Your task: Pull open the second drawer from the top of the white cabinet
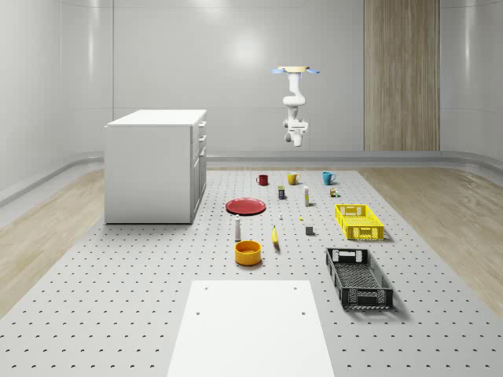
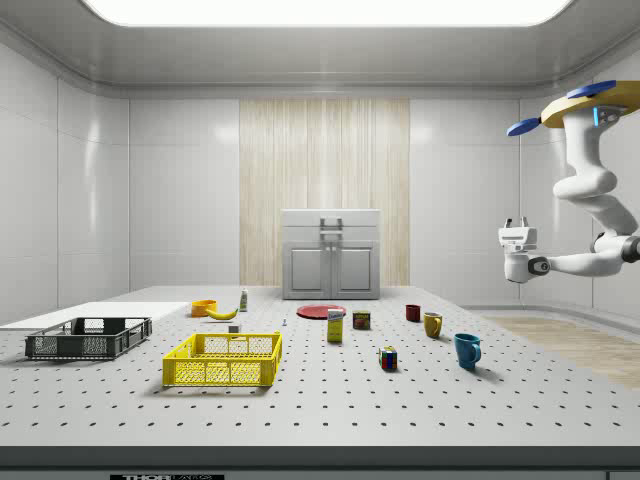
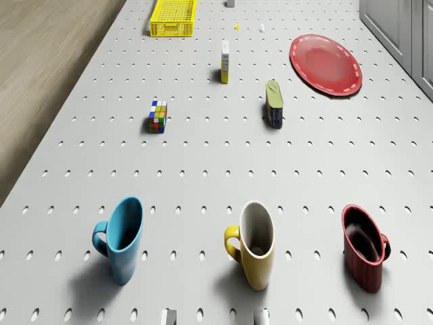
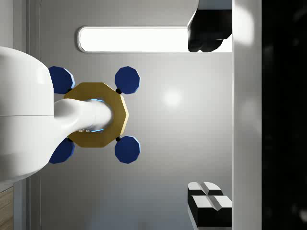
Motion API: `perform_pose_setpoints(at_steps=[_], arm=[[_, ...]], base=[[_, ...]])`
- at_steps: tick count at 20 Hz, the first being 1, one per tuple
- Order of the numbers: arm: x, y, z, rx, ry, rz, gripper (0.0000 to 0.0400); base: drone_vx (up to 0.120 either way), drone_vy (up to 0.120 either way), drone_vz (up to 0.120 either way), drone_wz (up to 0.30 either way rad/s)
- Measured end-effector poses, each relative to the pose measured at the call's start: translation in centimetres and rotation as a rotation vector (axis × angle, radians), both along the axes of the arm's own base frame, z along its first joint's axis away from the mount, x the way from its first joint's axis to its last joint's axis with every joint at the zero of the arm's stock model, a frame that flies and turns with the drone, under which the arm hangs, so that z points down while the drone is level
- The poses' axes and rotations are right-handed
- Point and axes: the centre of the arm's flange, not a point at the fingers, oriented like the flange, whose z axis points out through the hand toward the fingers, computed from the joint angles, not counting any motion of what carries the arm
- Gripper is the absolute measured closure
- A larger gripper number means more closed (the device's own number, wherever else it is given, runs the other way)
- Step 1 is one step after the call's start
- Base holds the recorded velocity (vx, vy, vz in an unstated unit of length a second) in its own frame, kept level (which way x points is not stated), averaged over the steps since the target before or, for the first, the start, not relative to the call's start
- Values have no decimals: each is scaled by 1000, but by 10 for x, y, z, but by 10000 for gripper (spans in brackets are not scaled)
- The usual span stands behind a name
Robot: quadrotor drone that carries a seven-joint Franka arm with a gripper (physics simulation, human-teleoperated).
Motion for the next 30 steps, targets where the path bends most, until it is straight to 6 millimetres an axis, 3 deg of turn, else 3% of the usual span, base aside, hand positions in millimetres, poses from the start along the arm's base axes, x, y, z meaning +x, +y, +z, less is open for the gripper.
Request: perform_pose_setpoints(at_steps=[4,10,11,12,16,20,24,30], arm=[[-4,0,30,0,-3,0,71],[-2,0,66,0,-8,0,94],[-2,-1,71,16,-8,-1,95],[-1,-13,74,146,-6,-2,95],[1,-68,56,765,4,7,92],[2,-91,29,1161,10,14,94],[3,-97,12,1369,13,18,97],[4,-99,0,1502,15,20,99]], base=[[0,0,0,0],[0,0,0,0],[0,0,0,0],[0,0,0,0],[0,-20,0,0],[90,-120,0,0],[120,-120,80,0],[120,-120,120,0]])
